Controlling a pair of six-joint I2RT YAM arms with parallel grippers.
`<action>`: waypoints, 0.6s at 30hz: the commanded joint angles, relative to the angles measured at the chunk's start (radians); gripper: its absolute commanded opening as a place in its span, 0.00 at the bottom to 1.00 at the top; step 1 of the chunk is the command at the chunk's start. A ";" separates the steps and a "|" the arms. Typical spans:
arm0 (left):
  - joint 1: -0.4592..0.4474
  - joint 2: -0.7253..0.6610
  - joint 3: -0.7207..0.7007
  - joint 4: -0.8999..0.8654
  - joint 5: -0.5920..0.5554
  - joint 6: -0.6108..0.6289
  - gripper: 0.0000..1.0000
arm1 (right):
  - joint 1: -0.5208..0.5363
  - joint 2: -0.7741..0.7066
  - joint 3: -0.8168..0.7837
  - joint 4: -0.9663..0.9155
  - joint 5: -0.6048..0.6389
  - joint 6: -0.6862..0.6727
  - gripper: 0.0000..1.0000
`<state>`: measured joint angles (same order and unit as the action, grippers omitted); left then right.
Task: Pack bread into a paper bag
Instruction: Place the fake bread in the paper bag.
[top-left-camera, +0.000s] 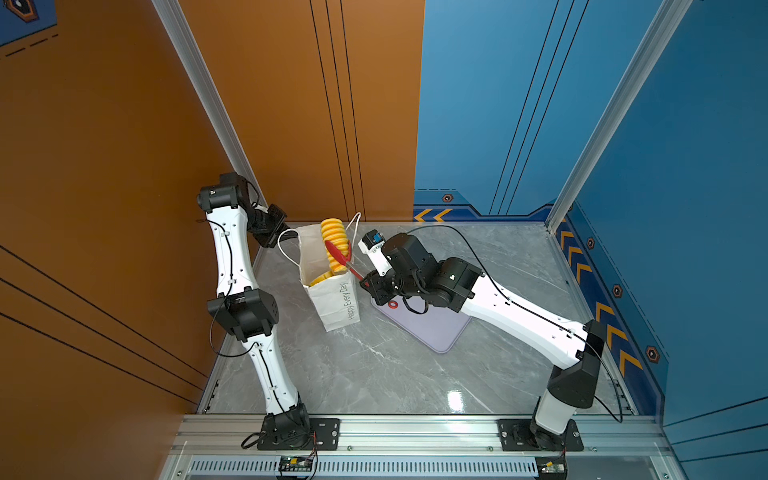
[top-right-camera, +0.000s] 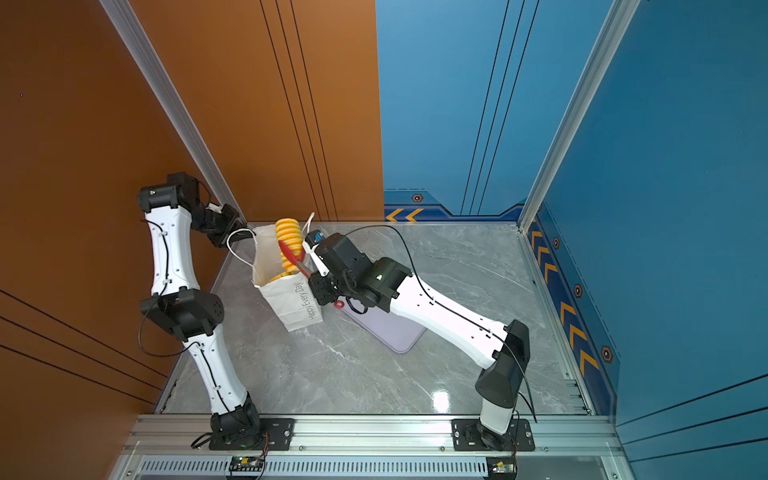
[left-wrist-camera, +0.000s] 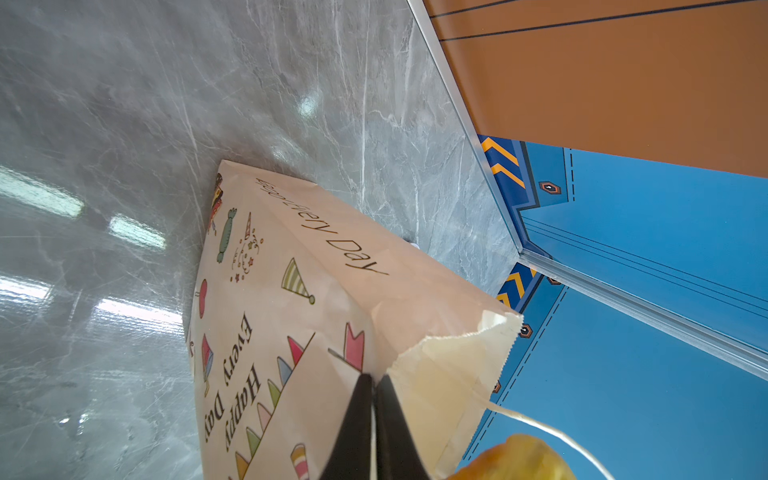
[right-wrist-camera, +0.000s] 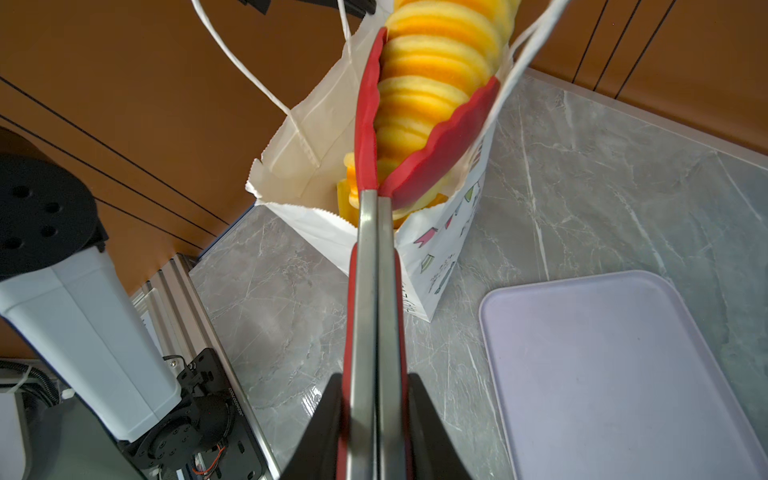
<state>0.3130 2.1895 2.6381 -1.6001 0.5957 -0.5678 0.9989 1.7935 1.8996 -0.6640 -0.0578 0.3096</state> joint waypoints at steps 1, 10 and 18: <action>0.000 -0.010 -0.009 -0.149 0.019 0.016 0.08 | -0.014 0.036 0.074 -0.001 -0.036 -0.015 0.00; 0.000 -0.011 -0.010 -0.149 0.020 0.015 0.08 | -0.007 0.072 0.114 -0.019 -0.096 -0.004 0.36; 0.000 -0.011 -0.007 -0.149 0.026 0.015 0.09 | -0.009 0.073 0.124 -0.023 -0.119 -0.007 0.52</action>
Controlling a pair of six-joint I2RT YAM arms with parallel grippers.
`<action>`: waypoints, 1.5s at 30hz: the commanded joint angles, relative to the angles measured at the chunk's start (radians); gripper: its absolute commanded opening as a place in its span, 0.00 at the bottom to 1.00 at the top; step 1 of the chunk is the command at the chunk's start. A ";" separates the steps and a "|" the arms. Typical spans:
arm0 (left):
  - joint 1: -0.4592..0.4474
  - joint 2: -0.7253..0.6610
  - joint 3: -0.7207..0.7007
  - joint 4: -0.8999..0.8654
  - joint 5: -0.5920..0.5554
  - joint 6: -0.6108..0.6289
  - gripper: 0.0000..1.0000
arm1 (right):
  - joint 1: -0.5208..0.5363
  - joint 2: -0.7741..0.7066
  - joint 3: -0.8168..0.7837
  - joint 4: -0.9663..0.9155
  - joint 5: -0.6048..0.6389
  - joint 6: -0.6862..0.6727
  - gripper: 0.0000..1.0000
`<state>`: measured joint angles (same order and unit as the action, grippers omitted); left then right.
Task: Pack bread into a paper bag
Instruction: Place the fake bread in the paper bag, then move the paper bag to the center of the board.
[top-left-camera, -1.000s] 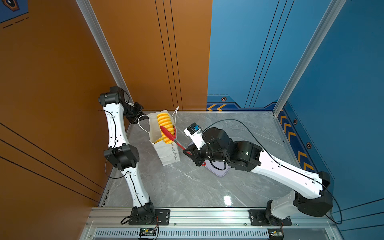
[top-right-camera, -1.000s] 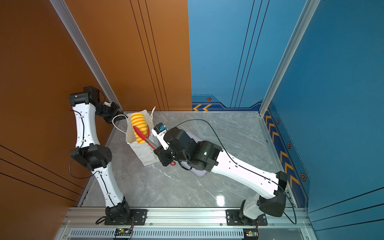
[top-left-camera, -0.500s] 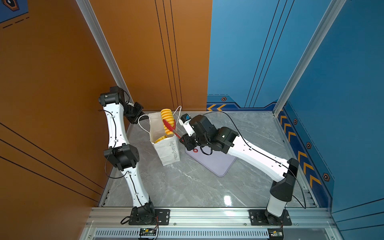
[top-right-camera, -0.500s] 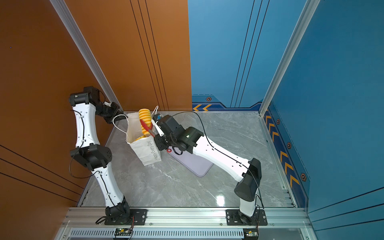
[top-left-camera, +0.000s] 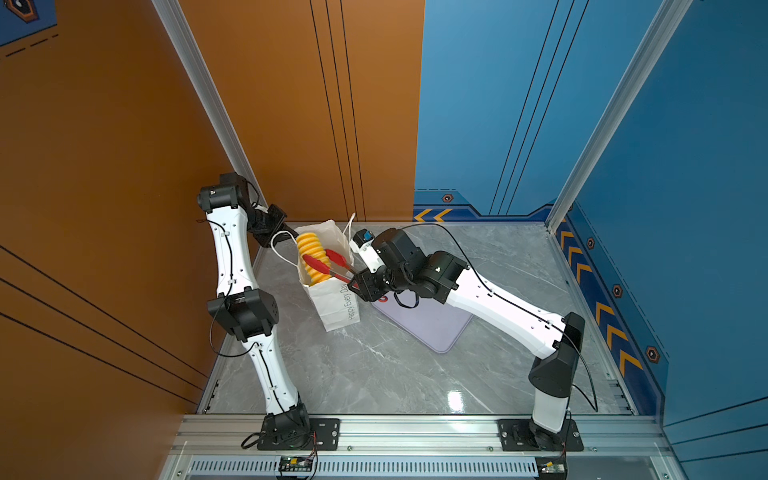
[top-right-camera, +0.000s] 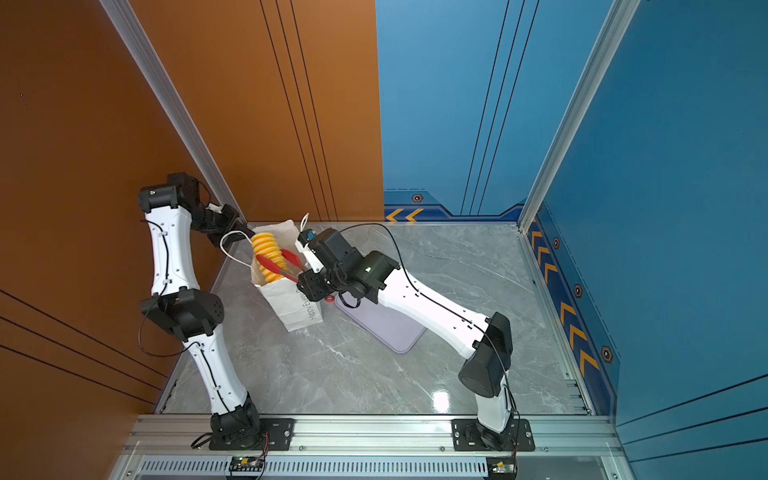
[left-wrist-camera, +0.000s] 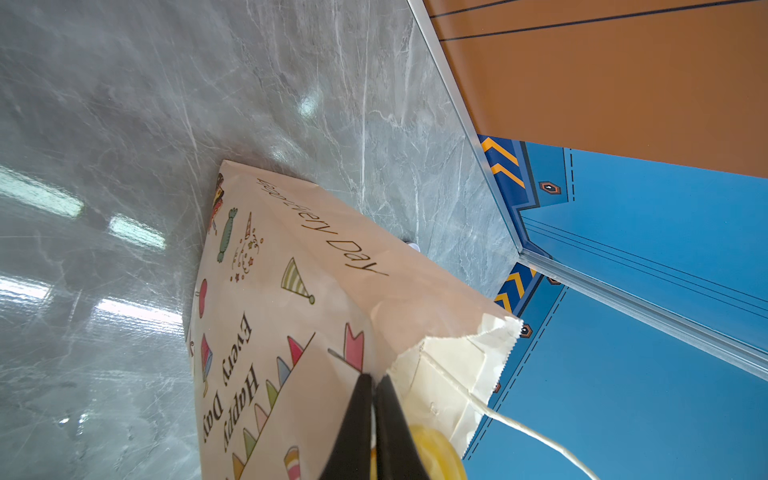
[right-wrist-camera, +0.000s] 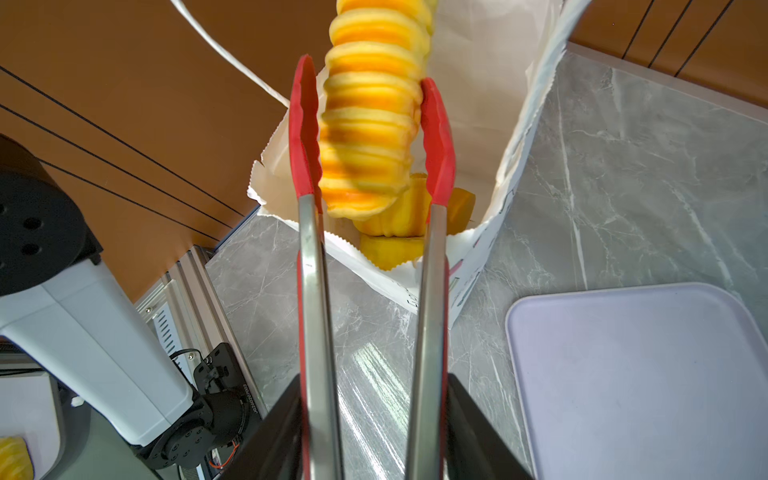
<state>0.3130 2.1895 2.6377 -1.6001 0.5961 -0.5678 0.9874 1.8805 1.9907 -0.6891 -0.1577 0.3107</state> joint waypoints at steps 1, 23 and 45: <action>0.001 -0.011 -0.006 -0.147 0.026 0.014 0.09 | 0.003 -0.015 0.033 0.002 -0.009 -0.011 0.52; 0.026 -0.017 -0.003 -0.146 0.024 0.013 0.44 | 0.023 -0.087 0.051 -0.060 0.227 -0.111 0.51; 0.025 -0.034 -0.025 -0.149 -0.359 -0.019 0.98 | -0.105 -0.545 -0.266 -0.075 0.731 -0.165 0.55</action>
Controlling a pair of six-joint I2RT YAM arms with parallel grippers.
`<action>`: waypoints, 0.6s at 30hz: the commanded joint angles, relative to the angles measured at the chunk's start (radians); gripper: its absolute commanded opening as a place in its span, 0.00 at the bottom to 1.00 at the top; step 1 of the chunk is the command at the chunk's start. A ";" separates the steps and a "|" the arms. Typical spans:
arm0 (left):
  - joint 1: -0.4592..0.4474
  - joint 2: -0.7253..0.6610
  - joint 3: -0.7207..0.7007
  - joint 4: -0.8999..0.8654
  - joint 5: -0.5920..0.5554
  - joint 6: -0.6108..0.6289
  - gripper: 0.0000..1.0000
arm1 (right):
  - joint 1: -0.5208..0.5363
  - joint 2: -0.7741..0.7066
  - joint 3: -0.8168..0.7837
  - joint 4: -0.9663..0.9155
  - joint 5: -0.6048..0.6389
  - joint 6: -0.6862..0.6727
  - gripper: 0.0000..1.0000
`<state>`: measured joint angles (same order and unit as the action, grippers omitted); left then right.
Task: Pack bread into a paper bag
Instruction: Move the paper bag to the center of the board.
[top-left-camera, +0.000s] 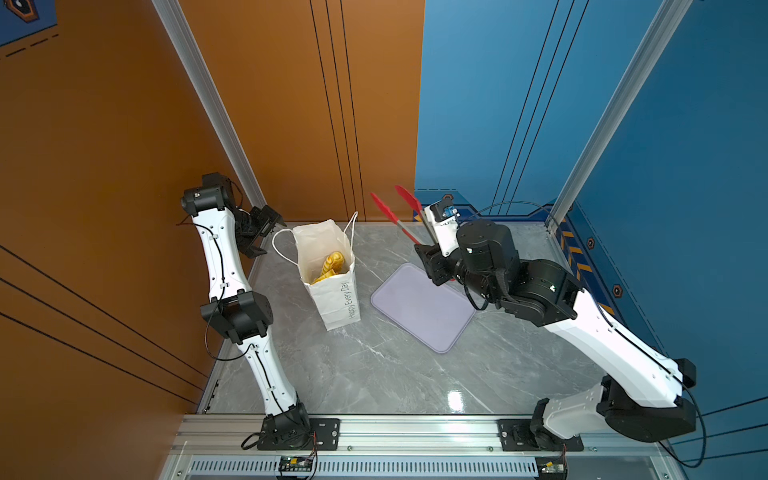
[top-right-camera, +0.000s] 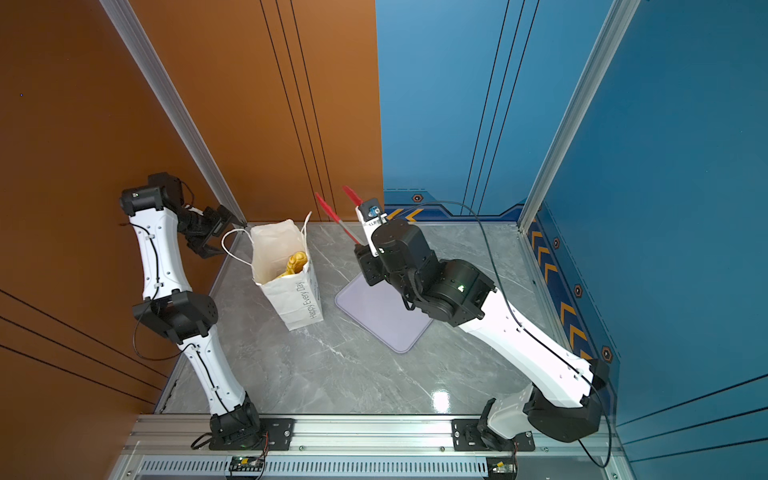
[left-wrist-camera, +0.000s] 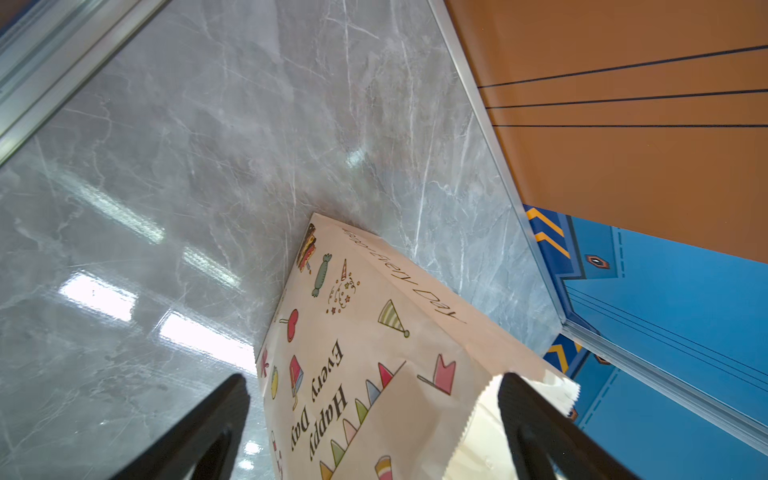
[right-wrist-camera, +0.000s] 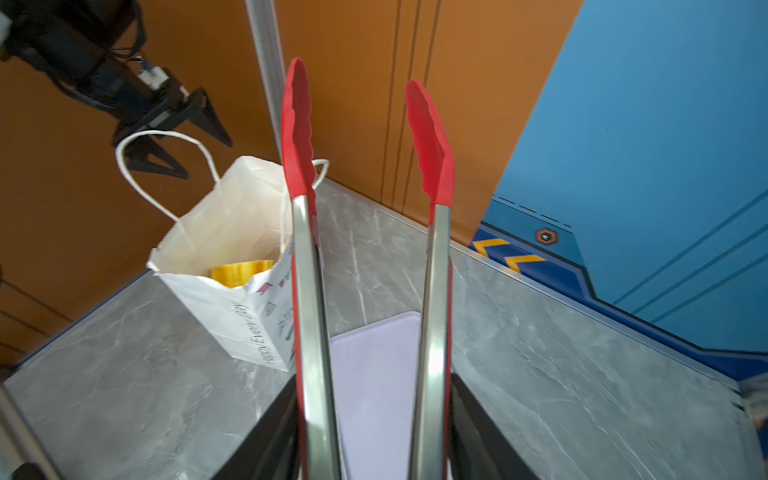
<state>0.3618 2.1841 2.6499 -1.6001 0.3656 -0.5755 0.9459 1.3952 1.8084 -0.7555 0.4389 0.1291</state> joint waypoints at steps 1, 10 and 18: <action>-0.031 -0.036 -0.056 -0.144 -0.165 -0.014 0.98 | -0.102 -0.089 -0.118 -0.010 0.127 0.034 0.56; -0.013 -0.170 -0.393 0.022 -0.303 -0.046 0.98 | -0.461 -0.227 -0.382 -0.020 0.010 0.211 0.63; -0.037 -0.286 -0.799 0.251 -0.257 -0.012 0.98 | -0.677 -0.196 -0.560 0.009 -0.131 0.369 0.62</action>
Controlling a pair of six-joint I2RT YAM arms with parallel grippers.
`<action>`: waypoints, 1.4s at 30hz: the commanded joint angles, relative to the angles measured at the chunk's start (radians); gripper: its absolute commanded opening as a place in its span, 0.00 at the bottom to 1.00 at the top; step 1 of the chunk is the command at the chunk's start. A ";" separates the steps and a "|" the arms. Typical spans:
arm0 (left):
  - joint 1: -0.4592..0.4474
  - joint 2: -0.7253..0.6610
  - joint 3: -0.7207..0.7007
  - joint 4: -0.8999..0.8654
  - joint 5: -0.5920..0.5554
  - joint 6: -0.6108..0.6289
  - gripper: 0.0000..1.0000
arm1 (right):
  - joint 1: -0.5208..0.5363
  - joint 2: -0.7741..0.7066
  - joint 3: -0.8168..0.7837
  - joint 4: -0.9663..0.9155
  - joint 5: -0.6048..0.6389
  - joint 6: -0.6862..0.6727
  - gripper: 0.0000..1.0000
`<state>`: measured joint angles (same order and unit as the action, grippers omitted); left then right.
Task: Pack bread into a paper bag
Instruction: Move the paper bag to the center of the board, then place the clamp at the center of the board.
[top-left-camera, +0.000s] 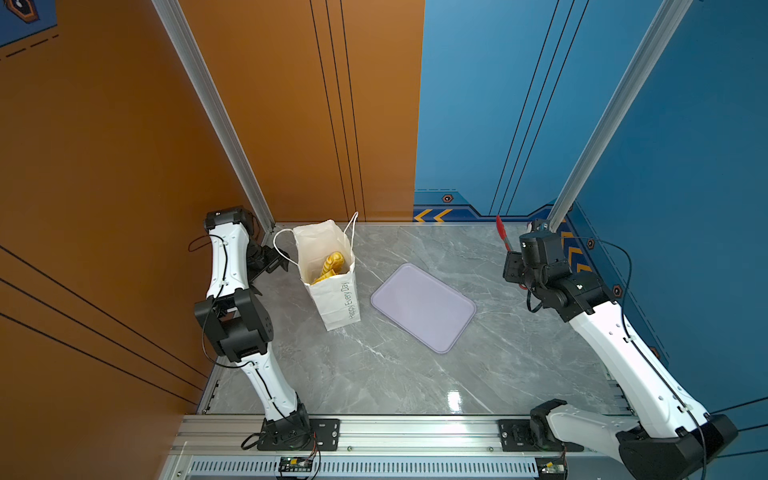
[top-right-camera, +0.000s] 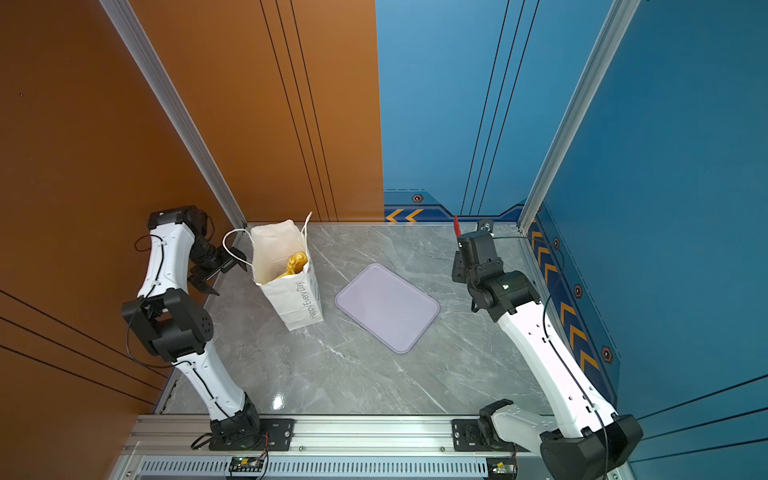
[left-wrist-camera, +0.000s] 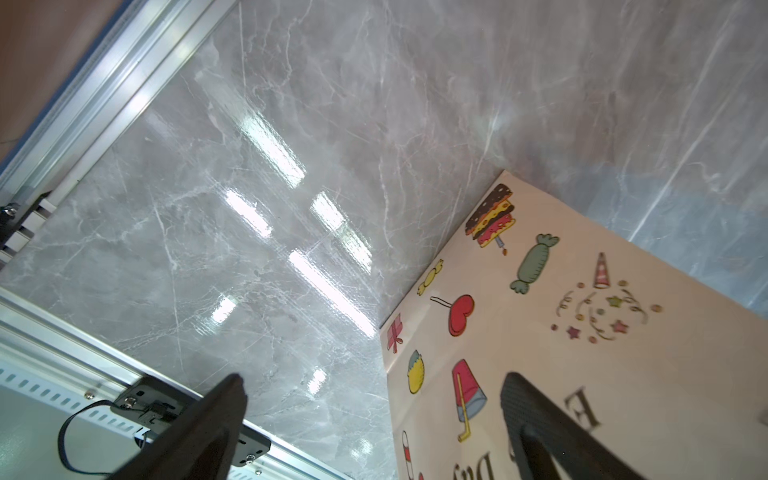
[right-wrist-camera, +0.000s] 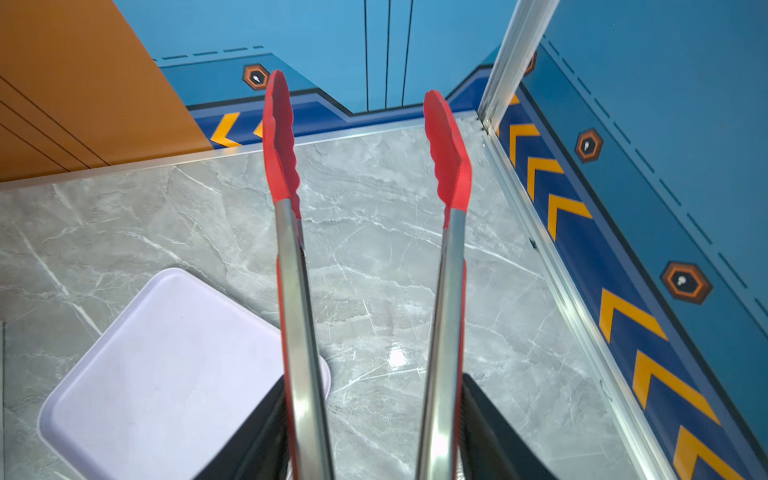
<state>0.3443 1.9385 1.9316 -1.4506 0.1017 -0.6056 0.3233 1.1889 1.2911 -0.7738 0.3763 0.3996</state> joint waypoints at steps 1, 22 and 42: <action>-0.031 -0.040 -0.093 0.106 0.008 0.034 0.99 | -0.079 0.020 -0.057 0.031 -0.084 0.112 0.61; -0.172 -0.291 -0.428 0.381 -0.284 0.175 0.98 | -0.289 0.301 -0.270 0.234 -0.238 0.110 0.59; -0.174 -0.417 -0.573 0.470 -0.314 0.116 0.98 | -0.282 0.572 -0.179 0.225 -0.336 0.102 0.76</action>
<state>0.1745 1.5059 1.3762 -0.9901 -0.1734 -0.4770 0.0383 1.7462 1.0683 -0.5678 0.0513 0.5148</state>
